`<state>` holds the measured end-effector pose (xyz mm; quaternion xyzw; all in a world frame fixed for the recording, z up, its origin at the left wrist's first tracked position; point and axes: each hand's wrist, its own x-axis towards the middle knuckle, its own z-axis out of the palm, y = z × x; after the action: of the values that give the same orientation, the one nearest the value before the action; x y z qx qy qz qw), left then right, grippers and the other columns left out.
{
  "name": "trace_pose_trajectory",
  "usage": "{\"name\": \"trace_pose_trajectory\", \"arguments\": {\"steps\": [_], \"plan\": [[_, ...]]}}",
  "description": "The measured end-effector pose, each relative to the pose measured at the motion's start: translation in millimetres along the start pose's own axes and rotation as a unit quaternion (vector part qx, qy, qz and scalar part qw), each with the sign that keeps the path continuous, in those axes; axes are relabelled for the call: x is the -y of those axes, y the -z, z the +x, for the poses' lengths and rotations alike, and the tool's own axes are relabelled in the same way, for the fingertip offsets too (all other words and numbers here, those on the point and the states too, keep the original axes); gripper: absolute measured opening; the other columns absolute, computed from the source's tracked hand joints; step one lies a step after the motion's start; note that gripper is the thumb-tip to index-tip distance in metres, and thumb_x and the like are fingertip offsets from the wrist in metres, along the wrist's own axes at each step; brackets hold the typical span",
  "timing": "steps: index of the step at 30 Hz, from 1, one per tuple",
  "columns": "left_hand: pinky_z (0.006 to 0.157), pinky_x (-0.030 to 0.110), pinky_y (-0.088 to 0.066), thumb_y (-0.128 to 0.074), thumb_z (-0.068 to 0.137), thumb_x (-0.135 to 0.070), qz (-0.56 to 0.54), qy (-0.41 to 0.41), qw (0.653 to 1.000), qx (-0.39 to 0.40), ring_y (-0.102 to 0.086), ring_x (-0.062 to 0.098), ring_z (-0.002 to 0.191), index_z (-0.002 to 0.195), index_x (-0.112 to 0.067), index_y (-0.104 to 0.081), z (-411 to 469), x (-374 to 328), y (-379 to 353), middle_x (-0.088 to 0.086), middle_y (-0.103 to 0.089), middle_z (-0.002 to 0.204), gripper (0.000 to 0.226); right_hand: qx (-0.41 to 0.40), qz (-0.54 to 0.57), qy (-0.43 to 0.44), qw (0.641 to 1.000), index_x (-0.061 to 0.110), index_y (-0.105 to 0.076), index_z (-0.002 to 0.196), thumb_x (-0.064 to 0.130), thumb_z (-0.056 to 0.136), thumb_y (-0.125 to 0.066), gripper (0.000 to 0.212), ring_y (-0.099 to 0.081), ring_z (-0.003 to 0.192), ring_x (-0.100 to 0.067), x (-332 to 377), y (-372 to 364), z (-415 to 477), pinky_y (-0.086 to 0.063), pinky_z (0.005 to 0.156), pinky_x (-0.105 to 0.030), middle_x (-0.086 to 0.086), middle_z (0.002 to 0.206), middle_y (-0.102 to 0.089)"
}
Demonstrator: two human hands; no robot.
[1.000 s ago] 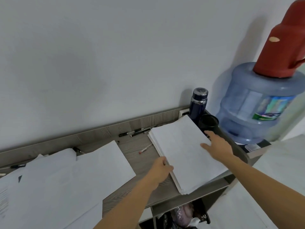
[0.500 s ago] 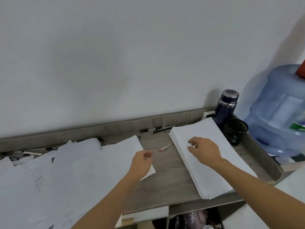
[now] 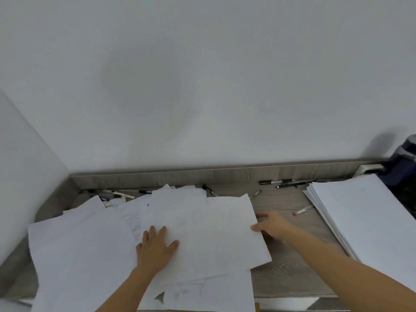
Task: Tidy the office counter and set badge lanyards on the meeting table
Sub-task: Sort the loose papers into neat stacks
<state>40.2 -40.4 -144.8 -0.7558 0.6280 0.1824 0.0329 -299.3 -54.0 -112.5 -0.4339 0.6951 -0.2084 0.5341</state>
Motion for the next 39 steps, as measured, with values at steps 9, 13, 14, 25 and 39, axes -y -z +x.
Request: {"name": "trace_pose_trajectory", "arguments": {"steps": [9,13,14,25,39], "plan": [[0.1,0.036,-0.035,-0.046,0.095,-0.05,-0.111,-0.036,0.987,-0.108,-0.044,0.021,0.124,0.133,-0.023,-0.048,13,48,22,0.001,-0.047,0.135,0.046,-0.077,-0.307,0.175,0.932,0.028,-0.051,0.063,0.016,0.095,-0.052,0.034,-0.051,0.062,-0.016,101,-63,20,-0.036,0.056,-0.028,0.008,0.06,-0.051],[0.104,0.038,-0.034,-0.045,0.096,-0.05,-0.131,-0.008,0.99,-0.058,-0.04,0.024,0.128,0.142,-0.022,-0.04,23,73,32,0.005,-0.042,0.142,0.054,-0.038,-0.362,0.213,0.907,0.032,-0.063,0.096,0.022,0.095,-0.053,0.014,-0.061,0.092,-0.02,146,-100,25,-0.048,0.076,-0.031,0.005,0.095,-0.065],[0.103,0.037,-0.035,-0.046,0.096,-0.049,-0.128,-0.008,0.99,-0.05,-0.04,0.024,0.128,0.142,-0.021,-0.04,25,75,33,0.005,-0.042,0.142,0.054,-0.04,-0.358,0.226,0.905,0.032,-0.062,0.114,0.025,0.094,-0.055,0.022,-0.06,0.105,-0.02,152,-109,27,-0.049,0.086,-0.034,0.005,0.112,-0.065],[0.094,0.034,-0.047,-0.064,0.088,-0.025,-0.41,0.063,0.91,-0.015,-0.055,0.027,0.112,0.135,-0.011,-0.043,39,62,49,0.012,-0.052,0.13,0.053,-0.052,0.035,-0.049,0.997,0.019,-0.025,0.151,0.028,0.089,-0.069,0.077,-0.051,0.114,-0.029,95,-142,9,-0.055,0.085,-0.044,-0.01,0.136,-0.046],[0.068,0.036,-0.056,-0.071,0.079,0.003,-0.621,0.118,0.769,0.099,-0.068,0.034,0.083,0.101,0.002,-0.065,49,39,52,0.019,-0.07,0.094,0.023,-0.168,-0.025,0.037,0.985,0.012,-0.051,0.137,0.018,0.091,-0.067,0.05,-0.056,0.097,-0.017,69,-100,11,-0.044,0.082,-0.032,-0.009,0.125,-0.06]]}}
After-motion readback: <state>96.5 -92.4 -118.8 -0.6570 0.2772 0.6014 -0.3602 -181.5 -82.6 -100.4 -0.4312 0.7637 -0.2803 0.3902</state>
